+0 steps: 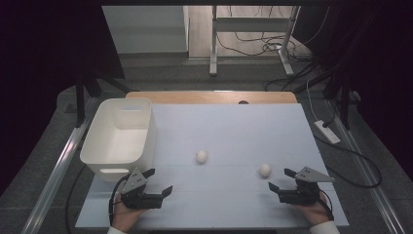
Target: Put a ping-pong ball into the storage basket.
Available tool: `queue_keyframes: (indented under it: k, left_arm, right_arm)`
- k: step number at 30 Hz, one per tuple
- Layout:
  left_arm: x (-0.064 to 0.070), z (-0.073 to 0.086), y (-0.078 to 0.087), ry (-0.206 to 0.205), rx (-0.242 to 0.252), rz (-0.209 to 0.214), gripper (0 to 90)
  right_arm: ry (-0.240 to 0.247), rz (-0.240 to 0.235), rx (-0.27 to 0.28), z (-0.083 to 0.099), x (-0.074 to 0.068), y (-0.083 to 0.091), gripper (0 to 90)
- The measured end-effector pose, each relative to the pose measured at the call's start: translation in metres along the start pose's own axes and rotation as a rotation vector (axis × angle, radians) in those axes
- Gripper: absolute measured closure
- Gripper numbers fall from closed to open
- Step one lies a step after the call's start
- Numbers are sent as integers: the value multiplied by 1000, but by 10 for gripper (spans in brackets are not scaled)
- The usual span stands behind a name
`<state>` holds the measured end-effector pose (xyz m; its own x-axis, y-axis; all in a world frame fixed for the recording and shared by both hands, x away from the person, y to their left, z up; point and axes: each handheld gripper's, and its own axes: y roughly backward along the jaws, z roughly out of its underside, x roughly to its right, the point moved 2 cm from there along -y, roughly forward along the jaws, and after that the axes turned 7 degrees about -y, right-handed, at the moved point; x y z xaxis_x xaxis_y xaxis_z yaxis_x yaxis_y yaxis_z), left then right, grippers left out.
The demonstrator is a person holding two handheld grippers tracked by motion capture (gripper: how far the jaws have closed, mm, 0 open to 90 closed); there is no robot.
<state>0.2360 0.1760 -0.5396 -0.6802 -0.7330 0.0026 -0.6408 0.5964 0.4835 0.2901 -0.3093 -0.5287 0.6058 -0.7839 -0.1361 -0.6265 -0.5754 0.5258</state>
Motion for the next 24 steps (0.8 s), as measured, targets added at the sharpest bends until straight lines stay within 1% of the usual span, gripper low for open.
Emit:
queue_keyframes:
  k: [4,16,24]
  left_arm:
    - [0,0,0,7,-3,-2,99]
    - [1,-1,-1,2,0,3,102]
    - [0,-3,0,14,6,3,104]
  right_arm:
    - [5,-2,0,0,0,-1,154]
    - [-2,1,0,0,0,0,153]
    - [-7,2,-1,1,2,-1,154]
